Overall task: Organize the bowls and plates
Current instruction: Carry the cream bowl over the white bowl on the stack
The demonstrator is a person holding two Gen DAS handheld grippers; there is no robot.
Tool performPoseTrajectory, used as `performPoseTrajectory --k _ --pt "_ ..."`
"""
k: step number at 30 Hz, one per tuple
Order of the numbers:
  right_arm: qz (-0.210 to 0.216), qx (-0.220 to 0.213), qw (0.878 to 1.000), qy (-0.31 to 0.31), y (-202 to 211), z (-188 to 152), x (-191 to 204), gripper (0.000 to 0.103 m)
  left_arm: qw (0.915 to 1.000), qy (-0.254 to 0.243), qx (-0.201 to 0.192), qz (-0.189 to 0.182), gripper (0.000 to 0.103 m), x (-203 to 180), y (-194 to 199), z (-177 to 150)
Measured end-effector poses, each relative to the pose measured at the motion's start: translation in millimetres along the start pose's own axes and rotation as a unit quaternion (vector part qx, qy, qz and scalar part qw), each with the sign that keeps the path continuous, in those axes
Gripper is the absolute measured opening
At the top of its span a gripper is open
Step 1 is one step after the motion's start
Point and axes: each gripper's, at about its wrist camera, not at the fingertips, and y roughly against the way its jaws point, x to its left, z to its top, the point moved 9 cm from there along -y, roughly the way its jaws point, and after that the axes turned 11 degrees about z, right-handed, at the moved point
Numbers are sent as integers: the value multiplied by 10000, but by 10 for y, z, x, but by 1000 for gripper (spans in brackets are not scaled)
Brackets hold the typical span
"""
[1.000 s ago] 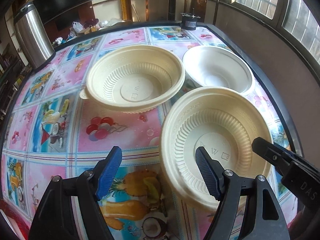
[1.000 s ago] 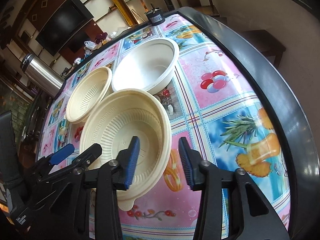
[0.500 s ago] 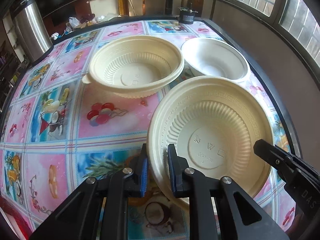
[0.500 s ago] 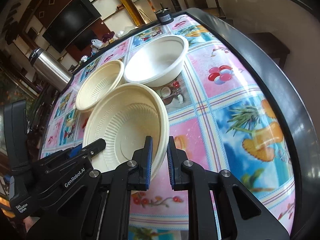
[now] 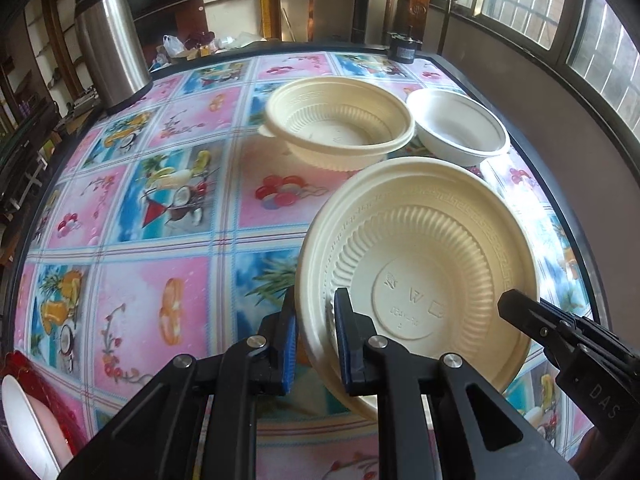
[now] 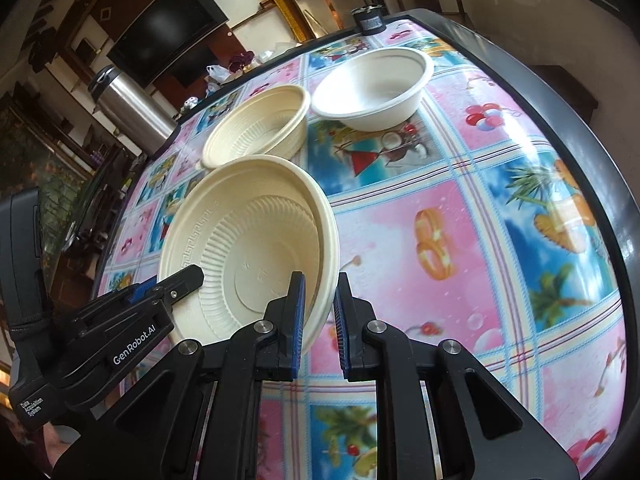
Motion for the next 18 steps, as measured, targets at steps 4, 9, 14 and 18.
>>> performPoseTrajectory --k 4,9,14,18 --pt "130 75 9998 158 -15 -92 228 13 9999 155 -44 23 16 258 116 -113" --pt "279 207 9985 427 -108 -233 604 13 9988 369 -224 229 16 632 263 -201" --pt "461 330 9965 620 -222 -387 959 13 9970 625 -280 366 16 1012 386 -342" --pt "570 397 9940 847 -267 -482 1271 13 9947 864 -293 475 16 1322 440 -439"
